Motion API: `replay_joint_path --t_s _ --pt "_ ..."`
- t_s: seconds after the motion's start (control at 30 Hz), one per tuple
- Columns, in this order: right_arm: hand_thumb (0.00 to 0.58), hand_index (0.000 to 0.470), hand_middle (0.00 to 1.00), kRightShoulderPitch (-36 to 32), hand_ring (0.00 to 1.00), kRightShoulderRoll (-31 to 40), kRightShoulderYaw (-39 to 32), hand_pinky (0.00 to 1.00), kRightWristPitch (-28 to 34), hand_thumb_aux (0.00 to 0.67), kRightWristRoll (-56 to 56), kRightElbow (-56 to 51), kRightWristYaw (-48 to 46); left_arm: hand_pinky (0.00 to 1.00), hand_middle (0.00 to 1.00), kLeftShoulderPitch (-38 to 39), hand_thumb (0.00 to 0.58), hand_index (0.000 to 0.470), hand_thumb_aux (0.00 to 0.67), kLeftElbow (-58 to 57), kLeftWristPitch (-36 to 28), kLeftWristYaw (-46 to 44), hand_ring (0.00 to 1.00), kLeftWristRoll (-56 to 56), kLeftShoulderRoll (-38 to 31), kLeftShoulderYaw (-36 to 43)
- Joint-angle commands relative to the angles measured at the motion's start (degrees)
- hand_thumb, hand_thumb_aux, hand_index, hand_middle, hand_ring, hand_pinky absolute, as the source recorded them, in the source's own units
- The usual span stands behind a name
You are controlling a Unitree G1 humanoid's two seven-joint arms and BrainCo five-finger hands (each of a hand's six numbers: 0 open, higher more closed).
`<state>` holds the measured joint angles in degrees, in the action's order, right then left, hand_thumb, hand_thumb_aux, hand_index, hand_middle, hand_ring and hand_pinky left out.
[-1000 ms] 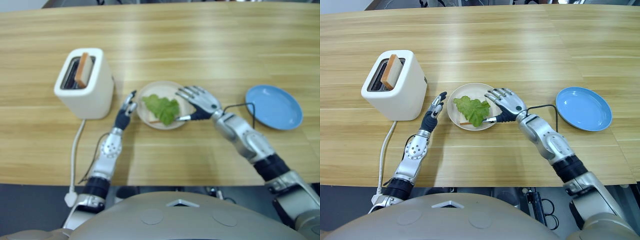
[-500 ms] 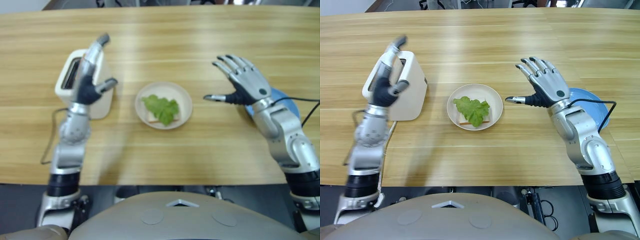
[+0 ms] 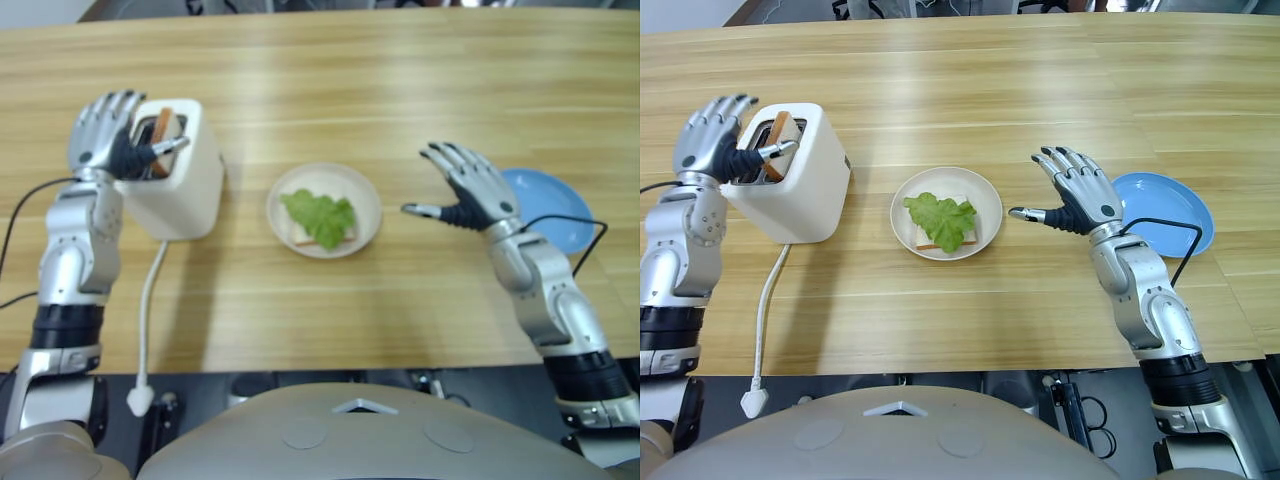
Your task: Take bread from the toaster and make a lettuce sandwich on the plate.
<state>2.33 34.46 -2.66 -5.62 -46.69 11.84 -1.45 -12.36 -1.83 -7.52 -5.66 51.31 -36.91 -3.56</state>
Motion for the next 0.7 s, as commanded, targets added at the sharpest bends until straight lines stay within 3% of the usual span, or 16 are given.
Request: replay_joint_path --t_s 0.03,0.33,0.37,0.4,0.43,0.47,0.5,0.53,0.7 --pt "0.000 0.000 0.00 1.22 0.00 -1.04 -1.38 0.00 0.28 0.000 -0.37 -0.99 0.40 0.00 0.00 -1.42 0.000 0.000 0.000 -4.56 -1.48 -0.60 0.00 -0.84 -0.48 2.24" --pt "0.000 0.000 0.00 2.13 0.00 -0.86 -1.01 0.00 0.55 0.000 -0.44 -0.73 0.49 0.00 0.00 -2.54 0.000 0.000 0.000 -8.57 -2.89 -0.46 0.00 -2.65 -1.13 3.98" --pt "0.000 0.000 0.00 2.17 0.00 -0.82 -1.00 0.00 0.53 0.000 -0.45 -0.80 0.55 0.00 0.00 -2.39 0.223 0.099 0.145 -8.29 -2.88 -0.37 0.00 -3.04 -1.19 3.94" --pt "0.000 0.000 0.00 2.19 0.00 -0.81 -1.00 0.00 0.54 0.000 -0.47 -0.85 0.58 0.00 0.00 -2.21 0.476 0.265 0.386 -7.81 -2.85 -0.31 0.00 -3.47 -1.26 3.83" --pt "0.000 0.000 0.00 2.29 0.00 -0.84 -1.01 0.00 0.64 0.000 -0.54 -0.72 0.56 0.02 0.02 -2.07 0.548 0.352 0.512 -7.33 -2.71 -0.29 0.02 -4.01 -1.34 3.68" --pt "0.000 0.000 0.00 2.34 0.00 -0.89 -1.05 0.00 0.73 0.000 -0.60 -0.66 0.55 0.66 0.66 -1.83 0.580 0.460 0.670 -6.49 -2.41 0.12 0.66 -4.57 -1.32 3.32" --pt "0.000 0.000 0.00 2.37 0.00 -0.97 -1.12 0.00 0.83 0.000 -0.69 -0.63 0.56 0.66 0.66 -1.69 0.580 0.460 0.670 -5.78 -2.21 0.14 0.66 -5.16 -1.39 3.11" --pt "0.000 0.000 0.00 2.36 0.00 -1.04 -1.22 0.00 0.88 0.000 -0.77 -0.72 0.62 1.00 1.00 -1.52 0.580 0.460 0.670 -4.99 -2.07 0.12 1.00 -5.83 -1.43 2.90" --pt "0.000 0.000 0.00 2.09 0.00 -1.26 -1.58 0.00 1.04 0.000 -1.06 -1.29 0.97 1.00 1.00 -1.28 0.580 0.460 0.670 -0.44 -1.20 1.56 1.00 -7.06 -2.04 2.16"
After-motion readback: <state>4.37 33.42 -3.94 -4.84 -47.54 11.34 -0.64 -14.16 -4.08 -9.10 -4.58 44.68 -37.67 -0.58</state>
